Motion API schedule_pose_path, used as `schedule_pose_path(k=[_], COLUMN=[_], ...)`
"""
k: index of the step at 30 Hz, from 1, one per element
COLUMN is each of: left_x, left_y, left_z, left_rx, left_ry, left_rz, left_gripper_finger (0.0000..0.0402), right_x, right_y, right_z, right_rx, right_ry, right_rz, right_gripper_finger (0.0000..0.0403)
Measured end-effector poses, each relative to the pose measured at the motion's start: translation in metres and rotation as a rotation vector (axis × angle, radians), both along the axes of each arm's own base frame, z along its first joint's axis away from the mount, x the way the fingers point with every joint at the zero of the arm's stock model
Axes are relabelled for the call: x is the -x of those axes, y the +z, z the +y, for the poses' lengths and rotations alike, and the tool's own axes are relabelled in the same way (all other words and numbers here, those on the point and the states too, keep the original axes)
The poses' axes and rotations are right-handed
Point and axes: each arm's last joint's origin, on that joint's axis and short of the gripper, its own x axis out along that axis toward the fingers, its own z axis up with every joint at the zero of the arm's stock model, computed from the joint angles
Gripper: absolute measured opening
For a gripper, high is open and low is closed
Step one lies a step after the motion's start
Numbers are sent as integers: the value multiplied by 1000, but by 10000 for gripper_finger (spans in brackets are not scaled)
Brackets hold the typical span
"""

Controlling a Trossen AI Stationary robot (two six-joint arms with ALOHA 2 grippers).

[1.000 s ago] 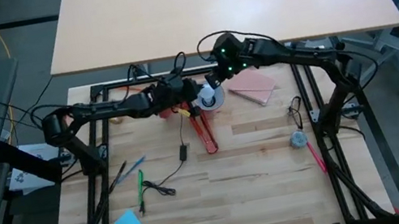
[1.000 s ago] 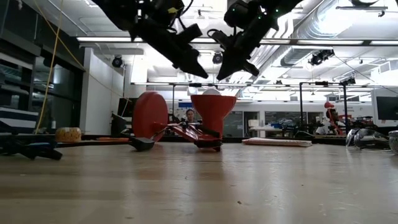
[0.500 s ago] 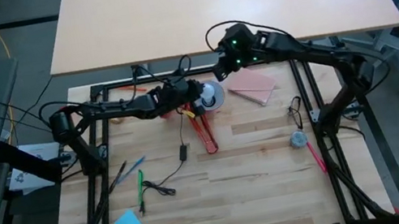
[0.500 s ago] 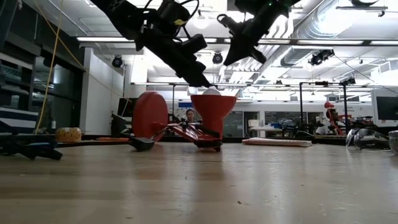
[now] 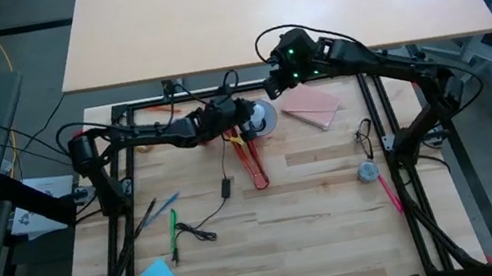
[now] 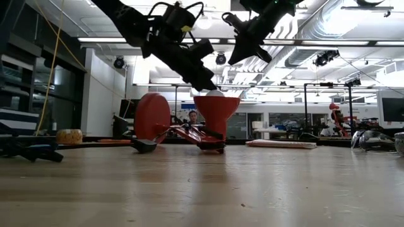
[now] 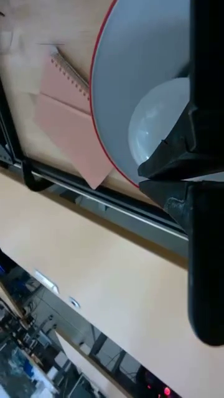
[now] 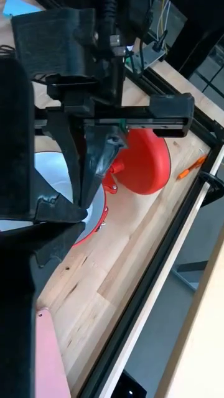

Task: Screw lightbulb
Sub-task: Insert the white lightbulb into the red lamp

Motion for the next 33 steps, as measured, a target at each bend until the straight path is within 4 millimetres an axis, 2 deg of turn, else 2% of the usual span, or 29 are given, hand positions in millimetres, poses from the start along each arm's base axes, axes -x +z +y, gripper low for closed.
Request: schedule_pose_path(k=[15, 24, 33], left_x=[-7, -1, 1], left_y=[0, -1, 5], left_z=[-31, -13, -25], left_rx=[-1, -24, -9], left_ry=[-84, 19, -34], left_rz=[26, 49, 57], left_gripper_finger=[0, 0, 0], right_x=[1, 1, 1], right_y=[0, 0, -1], right_z=[-1, -1, -1], right_rx=[4, 9, 10], right_ry=[5, 9, 9], right_rz=[9, 12, 13], right_gripper_finger=[0, 0, 0])
